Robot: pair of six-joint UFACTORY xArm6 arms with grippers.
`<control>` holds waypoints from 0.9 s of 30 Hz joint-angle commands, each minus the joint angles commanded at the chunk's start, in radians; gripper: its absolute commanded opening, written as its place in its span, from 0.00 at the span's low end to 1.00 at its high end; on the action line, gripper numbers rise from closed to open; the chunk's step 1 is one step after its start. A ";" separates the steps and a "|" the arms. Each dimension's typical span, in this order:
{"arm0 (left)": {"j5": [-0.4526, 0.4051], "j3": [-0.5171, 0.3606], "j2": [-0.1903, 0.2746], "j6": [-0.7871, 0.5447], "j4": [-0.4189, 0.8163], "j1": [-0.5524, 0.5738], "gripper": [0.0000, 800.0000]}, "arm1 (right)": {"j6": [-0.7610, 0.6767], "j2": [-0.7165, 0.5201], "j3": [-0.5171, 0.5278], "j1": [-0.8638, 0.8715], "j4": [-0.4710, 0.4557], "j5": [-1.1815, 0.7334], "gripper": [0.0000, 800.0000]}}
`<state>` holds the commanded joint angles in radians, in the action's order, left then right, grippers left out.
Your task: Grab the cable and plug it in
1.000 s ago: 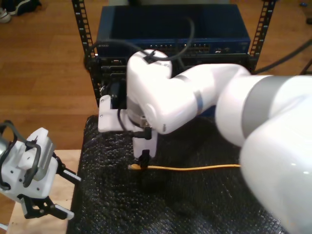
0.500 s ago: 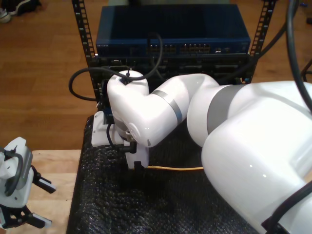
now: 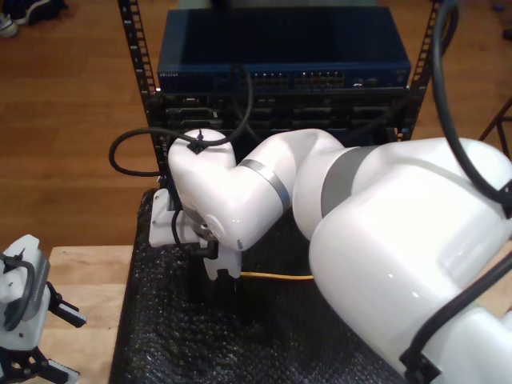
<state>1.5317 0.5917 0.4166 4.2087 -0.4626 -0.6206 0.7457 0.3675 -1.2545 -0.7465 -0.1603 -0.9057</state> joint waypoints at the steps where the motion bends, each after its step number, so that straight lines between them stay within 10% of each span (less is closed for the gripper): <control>1: 0.000 0.000 0.000 0.000 0.000 0.000 1.00 | 0.000 0.002 -0.002 0.000 0.000 0.000 0.50; 27: 0.003 0.000 0.000 0.000 -0.002 0.000 1.00 | -0.003 0.002 -0.002 0.000 0.000 0.000 0.06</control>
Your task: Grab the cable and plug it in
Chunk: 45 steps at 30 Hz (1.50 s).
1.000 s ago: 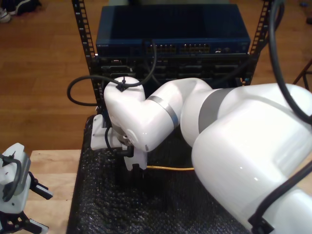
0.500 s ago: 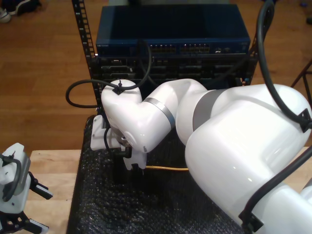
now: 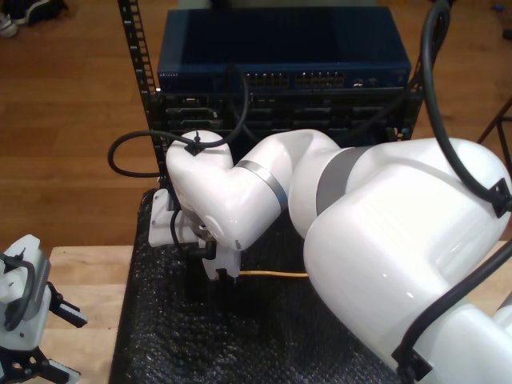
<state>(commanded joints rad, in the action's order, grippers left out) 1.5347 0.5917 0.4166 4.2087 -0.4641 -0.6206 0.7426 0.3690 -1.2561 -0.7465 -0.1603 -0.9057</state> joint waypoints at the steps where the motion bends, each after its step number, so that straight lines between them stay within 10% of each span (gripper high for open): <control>1: 0.000 0.000 0.000 0.000 0.000 0.000 1.00 | 0.000 0.000 0.000 0.000 0.000 0.000 0.04; 22: 0.009 -0.003 0.000 0.003 -0.003 0.000 1.00 | 0.132 -0.155 0.021 0.031 0.032 -0.049 0.01; 33: 0.037 0.005 -0.005 0.011 -0.087 0.018 1.00 | 0.373 -0.330 0.071 0.149 0.345 -0.180 0.01; 45: 0.055 0.031 -0.011 0.057 -0.252 0.186 1.00 | 0.448 -0.493 0.160 0.242 0.423 -0.241 0.01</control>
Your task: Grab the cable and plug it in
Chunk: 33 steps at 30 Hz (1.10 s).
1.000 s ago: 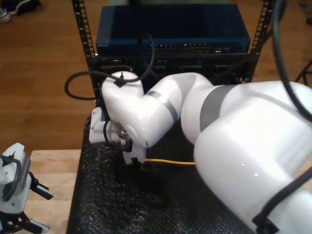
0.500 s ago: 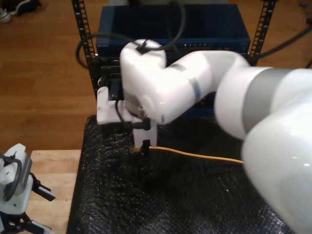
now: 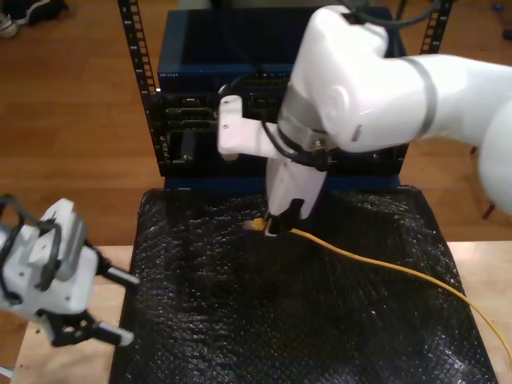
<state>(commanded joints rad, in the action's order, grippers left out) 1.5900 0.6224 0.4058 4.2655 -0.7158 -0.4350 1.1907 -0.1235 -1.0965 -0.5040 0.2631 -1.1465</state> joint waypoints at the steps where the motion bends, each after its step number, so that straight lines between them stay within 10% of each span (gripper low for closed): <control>1: 0.000 0.000 0.002 0.006 -0.005 0.018 1.00 | 0.014 -0.014 0.009 0.011 0.020 -0.008 0.01; 33: 0.008 0.101 -0.026 0.078 -0.256 0.224 1.00 | 0.173 -0.155 0.075 0.176 0.270 -0.193 0.01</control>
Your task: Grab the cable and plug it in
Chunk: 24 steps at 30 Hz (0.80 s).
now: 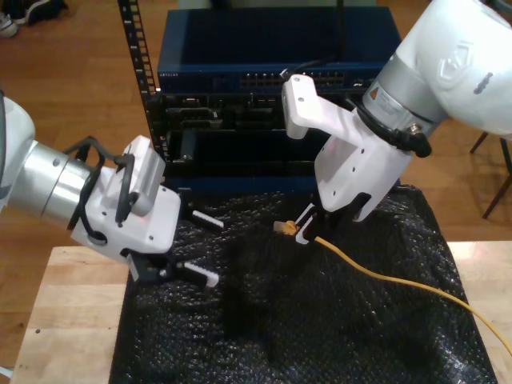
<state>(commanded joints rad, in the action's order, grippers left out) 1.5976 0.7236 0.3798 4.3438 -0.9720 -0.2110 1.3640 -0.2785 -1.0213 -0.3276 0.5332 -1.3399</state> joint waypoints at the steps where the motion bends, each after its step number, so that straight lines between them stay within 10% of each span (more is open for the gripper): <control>1: 0.006 0.002 0.000 0.000 -0.009 0.000 1.00 | 0.000 -0.002 0.000 0.002 0.000 0.000 0.01; 24: 0.009 0.037 0.002 -0.002 -0.060 0.104 0.93 | -0.002 -0.008 -0.002 -0.002 0.046 -0.002 0.01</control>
<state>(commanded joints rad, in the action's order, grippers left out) 1.6069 0.7605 0.3813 4.3422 -1.0319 -0.1066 1.3625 -0.2862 -1.0228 -0.3291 0.5792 -1.3414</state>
